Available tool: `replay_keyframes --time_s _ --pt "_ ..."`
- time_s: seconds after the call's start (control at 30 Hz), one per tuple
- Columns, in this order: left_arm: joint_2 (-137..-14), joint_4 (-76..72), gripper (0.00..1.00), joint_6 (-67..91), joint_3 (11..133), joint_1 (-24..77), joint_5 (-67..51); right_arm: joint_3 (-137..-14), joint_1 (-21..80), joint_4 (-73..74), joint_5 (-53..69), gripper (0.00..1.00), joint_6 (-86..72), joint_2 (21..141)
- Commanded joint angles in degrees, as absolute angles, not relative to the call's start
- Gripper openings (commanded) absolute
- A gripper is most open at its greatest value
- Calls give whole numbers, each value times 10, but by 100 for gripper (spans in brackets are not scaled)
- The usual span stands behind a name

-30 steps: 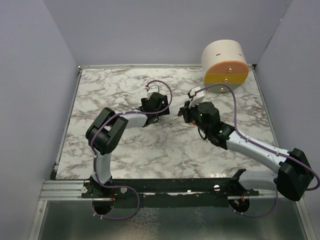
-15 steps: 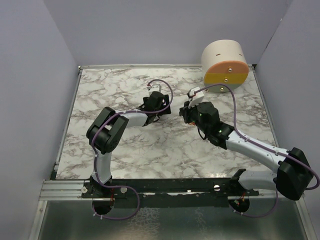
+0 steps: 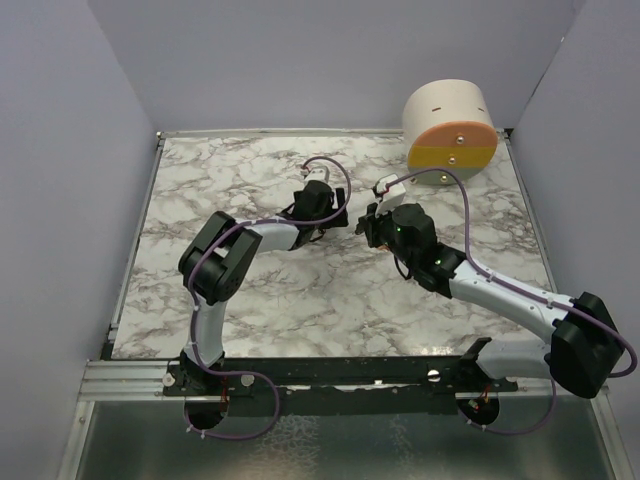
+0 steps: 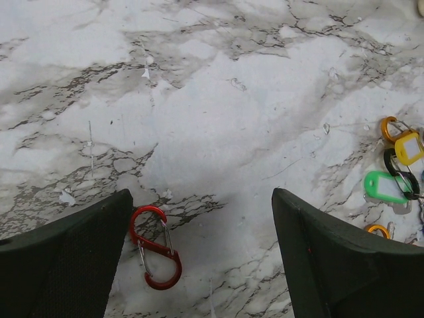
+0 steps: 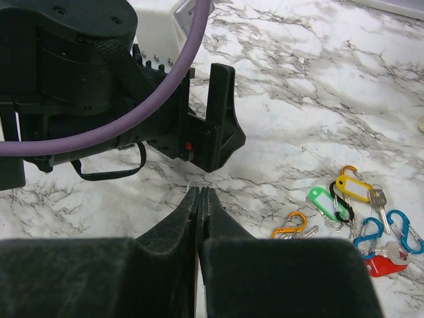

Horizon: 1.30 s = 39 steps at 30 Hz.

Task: Put the keys on the keyring

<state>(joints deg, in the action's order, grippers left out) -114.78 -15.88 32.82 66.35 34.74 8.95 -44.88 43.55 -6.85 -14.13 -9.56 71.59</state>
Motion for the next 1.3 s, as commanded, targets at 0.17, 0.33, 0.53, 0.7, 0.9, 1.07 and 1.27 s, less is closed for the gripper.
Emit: replay_keyframes --time_s 0.17,0.33,0.53,0.7,0.9,1.07,1.27 --pt "-1155 -158 88 318 675 353 74 -449 439 -77 -152 1 -90 714" --pt "-1135 -120 88 307 676 353 141 -448 439 -74 -152 1 -90 710" --pt "-1115 -99 89 303 653 349 190 -447 439 -75 -150 1 -90 708" --pt "-1113 -95 87 311 634 349 185 -447 439 -73 -150 1 -90 708" --pt "-1107 -104 78 321 600 356 183 -447 439 -72 -149 1 -91 706" --pt "-1107 -91 76 318 592 381 230 -448 439 -70 -146 1 -91 705" --pt "-1134 -44 76 308 631 418 303 -448 439 -68 -146 1 -91 703"
